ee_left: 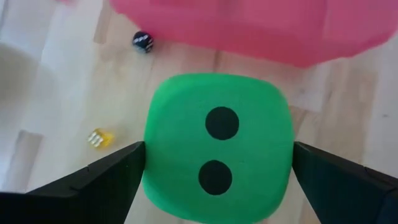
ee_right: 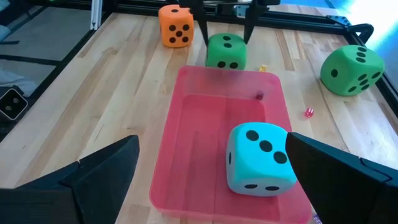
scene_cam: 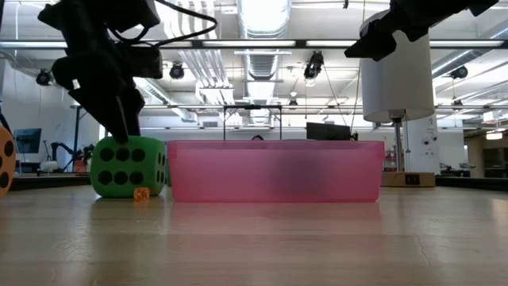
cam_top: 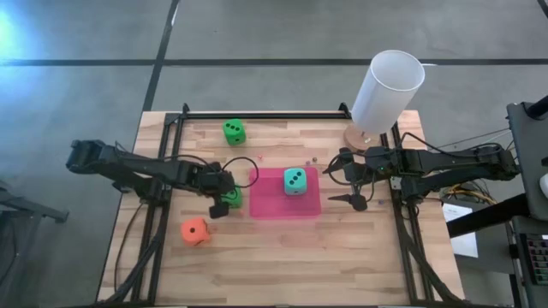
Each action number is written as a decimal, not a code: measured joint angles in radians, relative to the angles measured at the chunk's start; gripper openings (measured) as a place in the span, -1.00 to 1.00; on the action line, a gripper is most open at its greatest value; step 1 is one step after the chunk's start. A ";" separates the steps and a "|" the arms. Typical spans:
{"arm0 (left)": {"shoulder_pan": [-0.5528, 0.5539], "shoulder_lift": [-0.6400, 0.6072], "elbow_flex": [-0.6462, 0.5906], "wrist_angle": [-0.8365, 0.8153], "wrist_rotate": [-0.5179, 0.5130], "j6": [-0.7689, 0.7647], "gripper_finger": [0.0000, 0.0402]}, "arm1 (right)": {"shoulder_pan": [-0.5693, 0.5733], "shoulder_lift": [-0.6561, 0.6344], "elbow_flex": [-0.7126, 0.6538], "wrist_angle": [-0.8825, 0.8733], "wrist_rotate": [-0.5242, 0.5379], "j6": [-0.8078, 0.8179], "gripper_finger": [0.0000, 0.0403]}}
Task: Pick & Place Dice
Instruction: Put the bottom large green die into the pink bin
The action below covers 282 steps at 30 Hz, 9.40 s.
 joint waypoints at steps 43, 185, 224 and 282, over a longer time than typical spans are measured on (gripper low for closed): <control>-0.018 0.122 0.121 -0.083 0.022 -0.011 0.99 | 0.000 0.000 0.000 0.001 0.000 0.000 0.99; -0.022 0.214 0.144 -0.089 0.056 -0.131 0.99 | 0.000 0.000 0.000 0.000 0.000 0.000 0.99; -0.016 0.218 0.523 -0.271 -0.138 0.095 0.76 | 0.000 0.000 0.000 0.000 0.000 0.000 0.99; 0.237 0.516 0.548 0.026 0.141 0.338 0.85 | 0.000 0.000 0.000 0.000 0.000 0.000 0.99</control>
